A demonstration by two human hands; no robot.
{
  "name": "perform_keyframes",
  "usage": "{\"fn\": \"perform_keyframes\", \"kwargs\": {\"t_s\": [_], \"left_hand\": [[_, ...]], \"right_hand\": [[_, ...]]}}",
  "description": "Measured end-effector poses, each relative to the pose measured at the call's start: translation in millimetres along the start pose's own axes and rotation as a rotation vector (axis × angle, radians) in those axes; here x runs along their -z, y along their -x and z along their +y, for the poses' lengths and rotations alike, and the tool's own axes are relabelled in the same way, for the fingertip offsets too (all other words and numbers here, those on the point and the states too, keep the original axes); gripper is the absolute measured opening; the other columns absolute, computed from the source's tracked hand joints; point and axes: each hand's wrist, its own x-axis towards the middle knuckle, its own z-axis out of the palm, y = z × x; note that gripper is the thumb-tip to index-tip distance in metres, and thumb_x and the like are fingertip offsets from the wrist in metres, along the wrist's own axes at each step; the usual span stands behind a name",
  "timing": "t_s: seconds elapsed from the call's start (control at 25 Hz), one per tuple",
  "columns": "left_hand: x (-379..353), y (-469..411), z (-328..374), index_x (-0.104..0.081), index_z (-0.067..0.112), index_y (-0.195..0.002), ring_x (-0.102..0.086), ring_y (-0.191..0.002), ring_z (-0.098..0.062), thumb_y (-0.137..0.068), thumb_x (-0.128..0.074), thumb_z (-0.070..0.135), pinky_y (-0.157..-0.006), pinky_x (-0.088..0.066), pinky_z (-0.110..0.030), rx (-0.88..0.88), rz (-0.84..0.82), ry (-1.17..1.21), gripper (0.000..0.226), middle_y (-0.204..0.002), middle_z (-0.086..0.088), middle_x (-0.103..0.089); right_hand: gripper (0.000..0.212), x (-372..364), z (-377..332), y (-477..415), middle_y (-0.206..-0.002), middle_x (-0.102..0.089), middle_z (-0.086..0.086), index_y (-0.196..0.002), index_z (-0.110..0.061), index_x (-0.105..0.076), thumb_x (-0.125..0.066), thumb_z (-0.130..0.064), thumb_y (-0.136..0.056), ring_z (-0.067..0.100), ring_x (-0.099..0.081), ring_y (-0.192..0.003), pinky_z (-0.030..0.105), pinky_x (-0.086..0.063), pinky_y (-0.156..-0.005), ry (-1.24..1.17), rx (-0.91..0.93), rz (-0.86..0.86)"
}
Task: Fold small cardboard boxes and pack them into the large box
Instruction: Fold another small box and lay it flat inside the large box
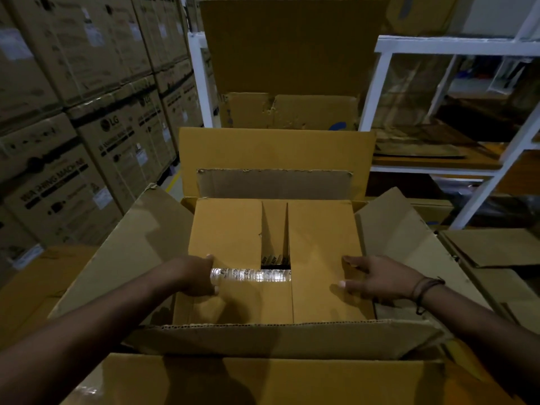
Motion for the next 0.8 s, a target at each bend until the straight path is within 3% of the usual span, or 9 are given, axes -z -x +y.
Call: {"fn": "perform_keyframes", "kwargs": {"t_s": [0.12, 0.24, 0.32, 0.44, 0.56, 0.68, 0.8], "left_hand": [[-5, 1, 2, -0.015, 0.022, -0.163, -0.037, -0.145, -0.035, -0.098, -0.060, 0.052, -0.114, -0.039, -0.044, -0.023, 0.030, -0.042, 0.084, -0.161, -0.016, -0.032], [-11, 2, -1, -0.010, 0.035, -0.163, -0.038, -0.144, -0.037, -0.093, -0.066, 0.053, -0.114, -0.040, -0.047, -0.044, -0.001, -0.067, 0.091, -0.164, -0.014, -0.016], [-9, 0, -6, -0.009, 0.036, -0.163, -0.033, -0.147, -0.036, -0.092, -0.066, 0.055, -0.116, -0.038, -0.047, -0.048, -0.045, -0.080, 0.093, -0.165, -0.011, -0.015], [-8, -5, -6, -0.012, 0.034, -0.163, -0.030, -0.148, -0.034, -0.092, -0.064, 0.060, -0.119, -0.033, -0.048, -0.048, -0.060, -0.110, 0.092, -0.164, -0.008, -0.023], [-19, -3, 0, 0.003, 0.029, -0.164, -0.017, -0.154, -0.038, -0.092, -0.062, 0.063, -0.122, -0.022, -0.051, -0.050, -0.099, -0.178, 0.103, -0.170, -0.008, -0.012], [-29, -1, -6, 0.015, 0.026, -0.162, -0.004, -0.157, -0.036, -0.093, -0.062, 0.060, -0.124, -0.013, -0.049, -0.091, -0.150, -0.118, 0.109, -0.171, -0.004, 0.012], [-31, -6, -16, 0.018, 0.029, -0.161, -0.002, -0.157, -0.038, -0.088, -0.064, 0.067, -0.126, -0.013, -0.053, -0.100, -0.146, -0.021, 0.116, -0.171, -0.001, 0.015]], "right_hand": [[0.092, 4, -5, -5, -0.154, -0.048, 0.001, -0.160, -0.027, -0.029, -0.057, -0.075, -0.086, 0.020, -0.053, -0.133, 0.035, -0.048, -0.106, 0.113, 0.001, -0.047], [0.103, -3, -6, -15, -0.150, -0.051, 0.002, -0.161, -0.028, -0.025, -0.051, -0.086, -0.079, 0.023, -0.056, -0.127, 0.039, -0.053, -0.099, 0.306, -0.014, -0.063], [0.104, -8, -10, -20, -0.149, -0.052, 0.005, -0.161, -0.026, -0.021, -0.051, -0.085, -0.080, 0.026, -0.056, -0.126, 0.040, -0.052, -0.098, 0.396, -0.040, -0.126], [0.087, -11, -21, -24, -0.145, -0.053, 0.012, -0.156, -0.021, -0.030, -0.050, -0.073, -0.090, 0.031, -0.056, -0.125, 0.041, -0.050, -0.100, 0.484, -0.056, -0.219], [0.088, -13, -28, -34, -0.148, -0.049, 0.009, -0.155, -0.030, -0.035, -0.047, -0.082, -0.085, 0.029, -0.052, -0.128, 0.044, -0.049, -0.103, 0.478, -0.007, -0.184], [0.089, -15, -35, -39, -0.153, -0.039, 0.005, -0.158, -0.040, -0.023, -0.049, -0.081, -0.084, 0.027, -0.046, -0.132, 0.043, -0.047, -0.103, 0.483, 0.113, -0.115], [0.092, -21, -42, -44, -0.167, -0.018, 0.001, -0.161, -0.042, -0.004, -0.052, -0.074, -0.089, 0.025, -0.032, -0.145, 0.042, -0.041, -0.112, 0.455, 0.226, -0.081]]}}
